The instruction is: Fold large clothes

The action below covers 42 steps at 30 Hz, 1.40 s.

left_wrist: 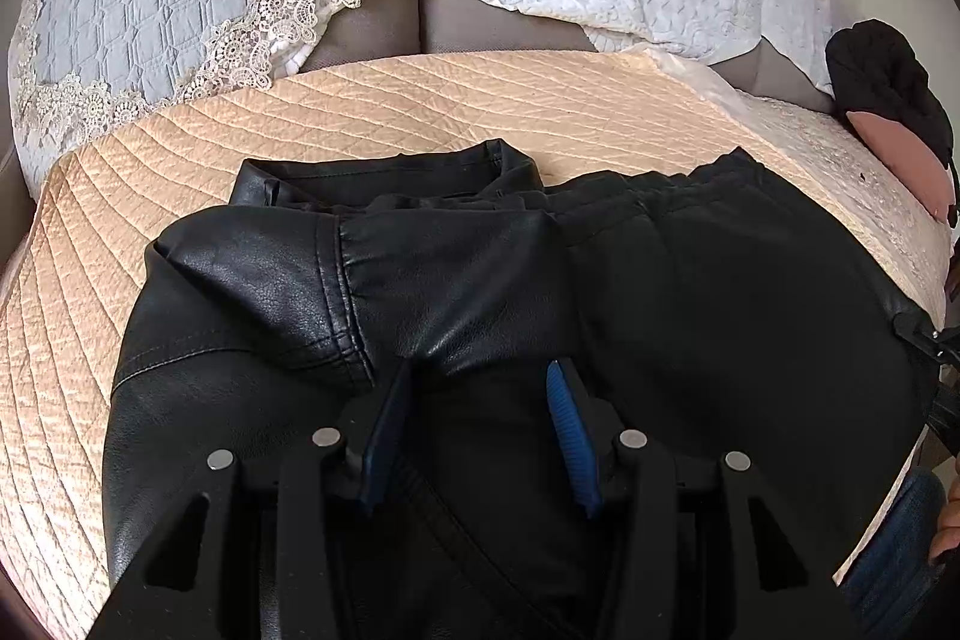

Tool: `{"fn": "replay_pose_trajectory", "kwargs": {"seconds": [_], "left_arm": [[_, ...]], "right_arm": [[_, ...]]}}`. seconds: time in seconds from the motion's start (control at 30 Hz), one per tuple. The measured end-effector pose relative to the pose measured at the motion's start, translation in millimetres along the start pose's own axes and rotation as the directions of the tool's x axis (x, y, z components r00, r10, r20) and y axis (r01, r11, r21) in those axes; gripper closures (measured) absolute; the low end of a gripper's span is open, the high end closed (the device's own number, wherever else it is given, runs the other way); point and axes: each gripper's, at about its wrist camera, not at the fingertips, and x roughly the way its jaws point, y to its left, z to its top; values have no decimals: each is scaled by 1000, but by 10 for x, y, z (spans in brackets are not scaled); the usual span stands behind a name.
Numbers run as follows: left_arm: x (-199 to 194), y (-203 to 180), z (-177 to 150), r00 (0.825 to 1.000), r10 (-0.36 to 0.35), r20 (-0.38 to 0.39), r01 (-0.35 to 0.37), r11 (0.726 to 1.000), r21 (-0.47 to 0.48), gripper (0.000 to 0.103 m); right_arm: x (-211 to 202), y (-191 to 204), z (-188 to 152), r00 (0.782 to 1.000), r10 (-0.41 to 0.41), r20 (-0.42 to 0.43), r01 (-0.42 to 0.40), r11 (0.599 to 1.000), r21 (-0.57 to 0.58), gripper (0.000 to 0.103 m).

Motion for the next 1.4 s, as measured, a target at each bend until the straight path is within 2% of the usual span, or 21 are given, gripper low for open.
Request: {"fn": "replay_pose_trajectory", "kwargs": {"seconds": [0.13,0.33,0.47,0.57,0.7,0.83,0.93,1.07,1.17,1.2,1.3,1.4], "left_arm": [[30,-20,27,1000,12,-17,-12,1000,8,52],[80,-9,63,999,25,-32,-26,1000,-1,53],[69,28,83,999,-1,-42,1,1000,-15,53],[-115,137,98,996,-76,-43,73,996,-59,53],[-620,468,-18,991,-128,46,134,978,-157,53],[-1015,934,-275,993,-69,97,90,970,-226,53],[-1202,1298,-508,995,-15,95,42,958,-284,53],[-1345,1688,-793,997,23,75,6,932,-363,53],[-1398,1875,-934,998,24,64,5,910,-415,53],[-1407,1895,-961,998,22,64,7,906,-423,53],[-1429,1926,-949,997,-1,76,34,900,-434,53],[-1489,1908,-861,994,-31,107,75,899,-431,53]], "right_arm": [[-239,480,22,996,87,20,-84,990,-113,84],[-298,1271,-88,977,212,-26,-212,948,-238,84],[-197,1810,-302,958,269,-97,-286,899,-332,84],[-108,2100,-522,947,280,-156,-320,864,-390,84],[95,2414,-887,930,274,-244,-359,819,-448,84],[467,2564,-1373,902,236,-362,-397,783,-479,84],[894,2540,-1806,873,153,-463,-398,773,-495,84],[1348,2373,-2234,850,22,-526,-358,756,-548,82],[1375,2375,-2309,865,13,-502,-353,727,-589,75],[1361,2387,-2308,863,19,-505,-361,722,-590,69],[1284,2425,-2282,848,32,-529,-390,715,-580,59],[1048,2467,-2217,831,81,-550,-441,699,-563,57]]}}
